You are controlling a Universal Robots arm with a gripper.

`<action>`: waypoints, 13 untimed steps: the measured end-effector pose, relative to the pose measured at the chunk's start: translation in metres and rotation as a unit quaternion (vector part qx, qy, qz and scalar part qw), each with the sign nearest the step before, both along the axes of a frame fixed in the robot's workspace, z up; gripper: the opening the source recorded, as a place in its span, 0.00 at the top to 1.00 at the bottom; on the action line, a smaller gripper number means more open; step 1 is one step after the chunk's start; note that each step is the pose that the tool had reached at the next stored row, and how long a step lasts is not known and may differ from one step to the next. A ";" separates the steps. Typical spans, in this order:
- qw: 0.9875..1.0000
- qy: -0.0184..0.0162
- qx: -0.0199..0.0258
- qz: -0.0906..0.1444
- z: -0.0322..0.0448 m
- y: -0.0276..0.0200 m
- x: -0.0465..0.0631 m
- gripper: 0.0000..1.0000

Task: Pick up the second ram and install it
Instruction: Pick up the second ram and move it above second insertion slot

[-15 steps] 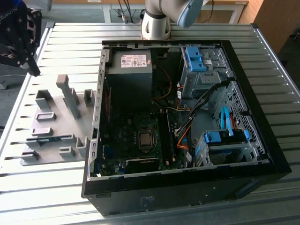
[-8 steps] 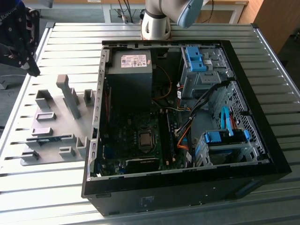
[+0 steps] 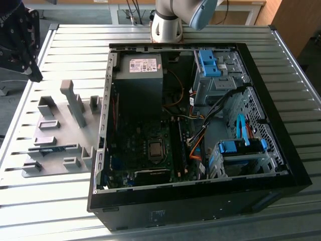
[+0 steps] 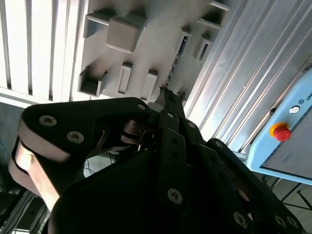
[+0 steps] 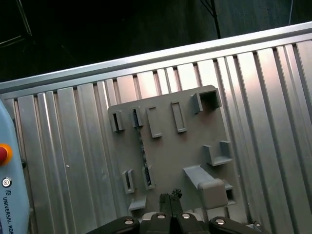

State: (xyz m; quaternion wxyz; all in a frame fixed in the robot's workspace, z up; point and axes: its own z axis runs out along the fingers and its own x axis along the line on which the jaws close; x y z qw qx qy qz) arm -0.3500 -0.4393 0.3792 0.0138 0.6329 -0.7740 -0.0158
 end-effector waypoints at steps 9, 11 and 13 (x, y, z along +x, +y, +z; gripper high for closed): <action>1.000 0.000 0.000 0.027 -0.0001 0.0000 0.000 0.90; 0.999 0.000 0.000 0.040 -0.0001 0.0000 0.000 0.90; 0.999 0.000 0.000 0.052 -0.0008 -0.0003 -0.001 0.90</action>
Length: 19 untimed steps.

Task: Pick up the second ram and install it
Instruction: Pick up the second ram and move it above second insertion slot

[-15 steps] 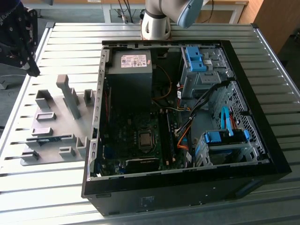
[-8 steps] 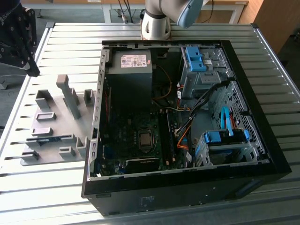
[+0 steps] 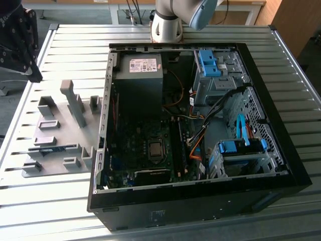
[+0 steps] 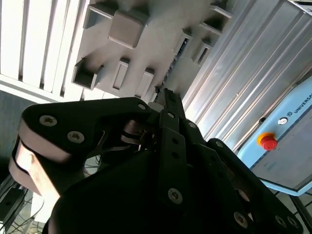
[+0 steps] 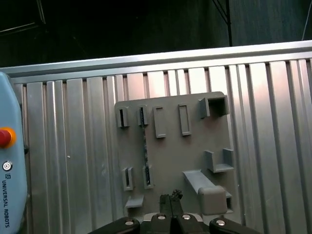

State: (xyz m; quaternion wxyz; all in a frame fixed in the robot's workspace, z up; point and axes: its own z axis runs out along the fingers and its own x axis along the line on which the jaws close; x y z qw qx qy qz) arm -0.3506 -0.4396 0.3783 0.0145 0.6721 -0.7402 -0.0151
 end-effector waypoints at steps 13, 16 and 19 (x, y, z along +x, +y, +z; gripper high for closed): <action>1.000 -0.008 0.013 0.001 -0.0086 -0.0088 -0.029 0.89; 1.000 -0.008 0.013 0.001 -0.0086 -0.0088 -0.029 0.83; 1.000 -0.008 0.013 0.001 -0.0091 -0.0089 -0.029 0.83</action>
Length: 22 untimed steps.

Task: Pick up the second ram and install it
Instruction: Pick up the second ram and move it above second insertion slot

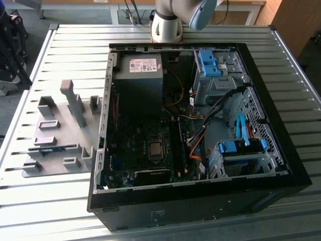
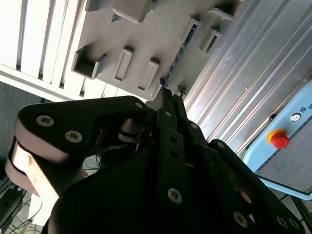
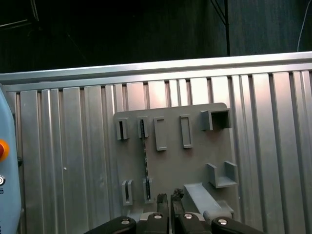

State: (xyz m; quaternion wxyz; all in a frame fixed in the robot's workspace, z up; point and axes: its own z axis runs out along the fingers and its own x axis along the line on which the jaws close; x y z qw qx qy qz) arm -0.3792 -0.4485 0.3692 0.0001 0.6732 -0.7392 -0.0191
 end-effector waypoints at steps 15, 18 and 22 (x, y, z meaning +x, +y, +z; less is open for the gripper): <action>1.000 0.000 0.000 0.000 -0.0153 -0.0005 0.000 0.75; 1.000 0.000 0.000 0.000 -0.0191 -0.0005 0.000 0.75; 1.000 0.000 0.000 0.000 -0.0233 -0.0005 0.000 0.75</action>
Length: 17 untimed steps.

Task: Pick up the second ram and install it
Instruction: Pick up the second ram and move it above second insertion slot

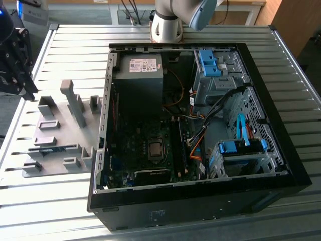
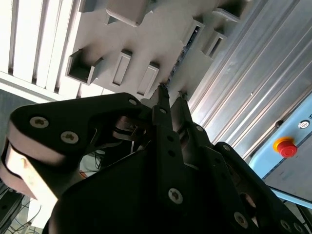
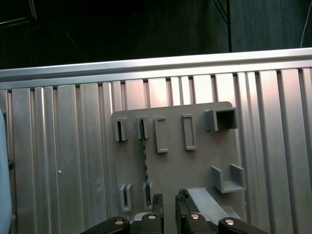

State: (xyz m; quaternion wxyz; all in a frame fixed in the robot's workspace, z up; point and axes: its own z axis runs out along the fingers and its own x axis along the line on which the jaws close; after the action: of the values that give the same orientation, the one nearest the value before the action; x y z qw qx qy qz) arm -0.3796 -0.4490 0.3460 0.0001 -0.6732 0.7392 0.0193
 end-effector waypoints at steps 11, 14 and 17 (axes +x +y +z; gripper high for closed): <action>1.000 0.000 0.000 0.000 -0.0078 0.0000 0.000 0.62; 1.000 0.000 0.000 0.000 -0.0098 -0.0001 0.000 0.62; 1.000 0.000 -0.001 0.000 -0.0113 -0.0002 0.000 0.62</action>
State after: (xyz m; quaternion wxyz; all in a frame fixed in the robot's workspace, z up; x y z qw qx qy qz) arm -0.3797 -0.4492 0.3346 -0.0004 -0.6732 0.7392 0.0189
